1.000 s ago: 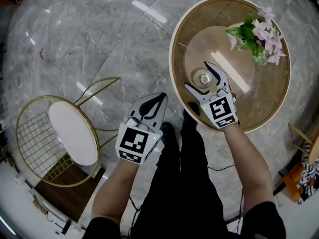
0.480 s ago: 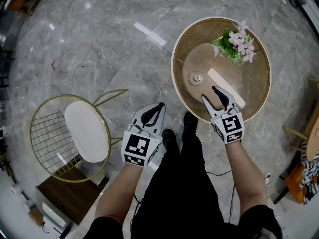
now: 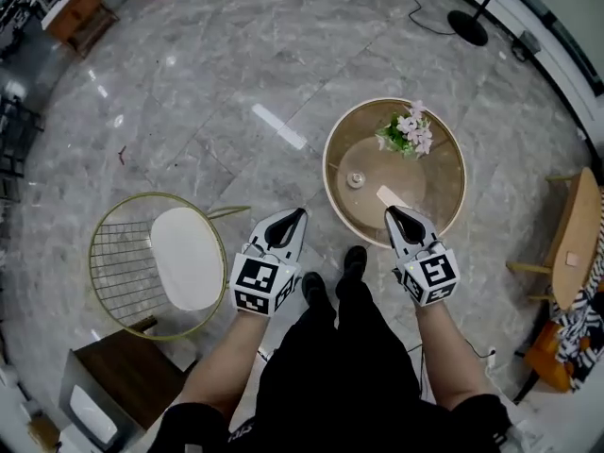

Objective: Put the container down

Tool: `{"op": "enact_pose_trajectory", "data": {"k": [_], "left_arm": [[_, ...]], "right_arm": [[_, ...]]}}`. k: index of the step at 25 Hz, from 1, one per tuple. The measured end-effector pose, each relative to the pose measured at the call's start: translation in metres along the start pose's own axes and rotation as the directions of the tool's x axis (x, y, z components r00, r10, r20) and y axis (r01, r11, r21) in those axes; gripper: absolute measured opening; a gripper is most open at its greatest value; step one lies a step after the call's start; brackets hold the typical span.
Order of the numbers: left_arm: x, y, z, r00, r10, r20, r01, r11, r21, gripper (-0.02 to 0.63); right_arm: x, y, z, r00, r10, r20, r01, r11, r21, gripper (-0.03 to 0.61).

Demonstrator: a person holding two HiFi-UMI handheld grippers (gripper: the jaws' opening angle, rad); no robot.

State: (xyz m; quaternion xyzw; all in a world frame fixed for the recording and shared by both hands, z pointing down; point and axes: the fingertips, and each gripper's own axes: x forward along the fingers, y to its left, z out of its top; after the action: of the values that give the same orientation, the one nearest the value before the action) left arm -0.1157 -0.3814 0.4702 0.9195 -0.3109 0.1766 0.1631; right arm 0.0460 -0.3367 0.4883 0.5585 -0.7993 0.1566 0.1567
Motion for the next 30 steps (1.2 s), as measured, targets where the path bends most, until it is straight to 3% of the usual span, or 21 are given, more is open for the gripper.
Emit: {"op": "enact_pose_trajectory", "data": {"k": [4, 7, 15, 23, 30], "left_arm": [[-0.036, -0.021, 0.039, 0.999, 0.002, 0.034, -0.003, 0.999, 0.045, 0.011], [-0.054, -0.048, 0.062, 0.998, 0.007, 0.057, -0.011, 0.997, 0.077, 0.011], [-0.071, -0.064, 0.112, 0.991, 0.029, 0.131, -0.043, 0.993, 0.108, 0.011], [-0.061, -0.163, 0.135, 0.987, 0.048, 0.156, -0.064, 0.993, 0.098, 0.011], [-0.035, -0.218, 0.157, 0.979, 0.066, 0.195, -0.087, 0.991, 0.102, 0.011]], "right_arm": [[-0.059, 0.024, 0.059, 0.997, 0.026, 0.078, -0.025, 0.999, -0.024, 0.015], [-0.105, 0.037, 0.081, 0.992, 0.056, 0.116, -0.052, 0.998, -0.037, 0.014], [-0.13, 0.058, 0.13, 0.962, 0.178, 0.206, -0.169, 0.984, -0.061, 0.014], [-0.236, -0.002, 0.136, 0.929, 0.2, 0.312, -0.201, 0.979, -0.031, 0.012], [-0.28, -0.056, 0.128, 0.93, 0.192, 0.314, -0.19, 0.981, -0.039, 0.012]]}}
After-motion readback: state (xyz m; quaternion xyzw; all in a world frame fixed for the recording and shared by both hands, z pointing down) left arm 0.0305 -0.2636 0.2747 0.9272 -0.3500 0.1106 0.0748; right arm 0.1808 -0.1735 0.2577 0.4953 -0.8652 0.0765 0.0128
